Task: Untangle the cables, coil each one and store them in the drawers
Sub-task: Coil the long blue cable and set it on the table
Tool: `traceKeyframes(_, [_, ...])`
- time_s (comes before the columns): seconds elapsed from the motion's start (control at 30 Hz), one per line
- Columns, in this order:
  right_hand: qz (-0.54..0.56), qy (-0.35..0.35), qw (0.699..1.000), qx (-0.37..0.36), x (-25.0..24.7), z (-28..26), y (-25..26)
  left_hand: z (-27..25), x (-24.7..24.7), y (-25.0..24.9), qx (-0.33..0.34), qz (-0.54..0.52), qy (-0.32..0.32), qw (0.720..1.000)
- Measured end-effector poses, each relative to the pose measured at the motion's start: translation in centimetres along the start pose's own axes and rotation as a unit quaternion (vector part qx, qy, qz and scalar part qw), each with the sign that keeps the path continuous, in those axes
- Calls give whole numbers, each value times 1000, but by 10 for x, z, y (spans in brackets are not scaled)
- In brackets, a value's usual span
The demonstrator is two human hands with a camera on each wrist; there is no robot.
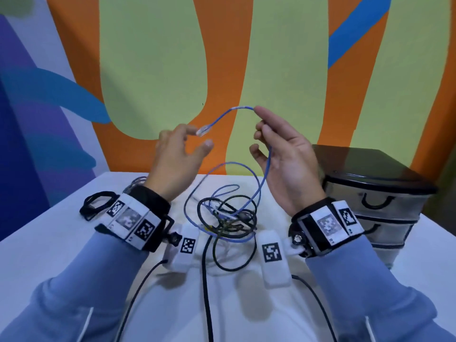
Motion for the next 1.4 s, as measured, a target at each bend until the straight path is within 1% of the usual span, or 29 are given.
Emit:
traceKeyframes(0.03, [-11,-2,1000,1,1,-1,-3,-3,0,-11,49,10,17,999])
traceKeyframes(0.07, [-16,-6,1000,3,1,-2,-5,-8,3,-23,72,-9,70,995])
traceKeyframes(0.1, [-19,-9,1000,6,1,-3,-6,-15,11,-32,78,-22,150,985])
traceKeyframes(0.13, [-23,-10,1000,7,1,-4,-6,-22,20,-38,74,-14,223,972])
traceKeyframes(0.17, [-30,-9,999,9,2,-5,-6,-28,27,-40,68,12,271,960])
traceKeyframes(0.2, [-37,-5,999,11,4,-6,-7,-33,34,-40,69,27,294,953])
traceKeyframes(0.3, [-44,17,999,19,11,-9,-11,-36,46,-33,69,-24,314,947])
traceKeyframes(0.37, [-48,17,999,18,11,-10,-13,-34,44,-28,66,-37,307,949])
traceKeyframes(0.43, [-37,-18,999,14,3,-7,-11,-27,31,-23,53,-39,272,960])
traceKeyframes(0.5, [-13,-77,997,13,-11,-3,-8,-16,14,-12,23,-41,223,974])
traceKeyframes(0.53, [-6,-104,994,15,-17,-1,-8,-11,6,-2,-9,-46,201,979])
traceKeyframes(0.57, [-5,-125,992,14,-23,0,-8,-7,2,10,-60,-63,186,979])
traceKeyframes(0.63, [-15,-159,987,1,-30,-1,-11,-5,0,35,-174,-105,175,963])
traceKeyframes(0.67, [-24,-172,985,-9,-31,-2,-12,-7,1,42,-213,-104,180,955])
traceKeyframes(0.7, [-36,-181,983,-19,-32,-3,-14,-10,4,47,-232,-84,199,948])
traceKeyframes(0.73, [-49,-185,981,-29,-31,-4,-15,-13,7,50,-237,-54,233,942])
traceKeyframes(0.8, [-66,-188,979,-45,-30,-5,-15,-18,16,50,-219,1,316,923])
traceKeyframes(0.87, [-70,-189,978,-55,-30,-6,-16,-23,24,48,-204,5,380,902])
traceKeyframes(0.93, [-75,-191,977,-62,-29,-7,-17,-28,28,44,-188,-5,417,889])
traceKeyframes(0.97, [-78,-191,976,-64,-28,-8,-18,-28,29,43,-176,-8,419,891])
traceKeyframes(1.0, [-80,-191,976,-63,-27,-8,-18,-26,29,41,-163,-11,404,900])
traceKeyframes(1.03, [-82,-194,976,-57,-27,-8,-18,-22,28,39,-145,-11,375,915])
traceKeyframes(1.1, [-77,-195,977,-33,-30,-7,-17,-13,22,34,-86,3,295,952])
traceKeyframes(1.17, [-82,-163,983,8,-30,-5,-17,-5,19,26,-22,-2,219,975])
traceKeyframes(1.2, [-90,-135,986,32,-28,-5,-16,-2,18,23,-6,-32,188,982])
traceKeyframes(1.27, [-123,-87,985,85,-25,-7,-19,2,15,18,9,-113,135,984])
traceKeyframes(1.33, [-187,-51,972,133,-25,-8,-23,2,9,10,38,-157,88,983])
traceKeyframes(1.4, [-258,6,953,162,-22,-8,-29,0,5,2,74,-164,56,982])
Point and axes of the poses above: each hand's wrist, its own z-axis towards the middle knuckle, its own x-axis out of the palm, y = z × x, the point moved 5 cm from there along z, towards the middle knuckle, and after that the axes turned 2 degrees about y, right-handed, at the moved point
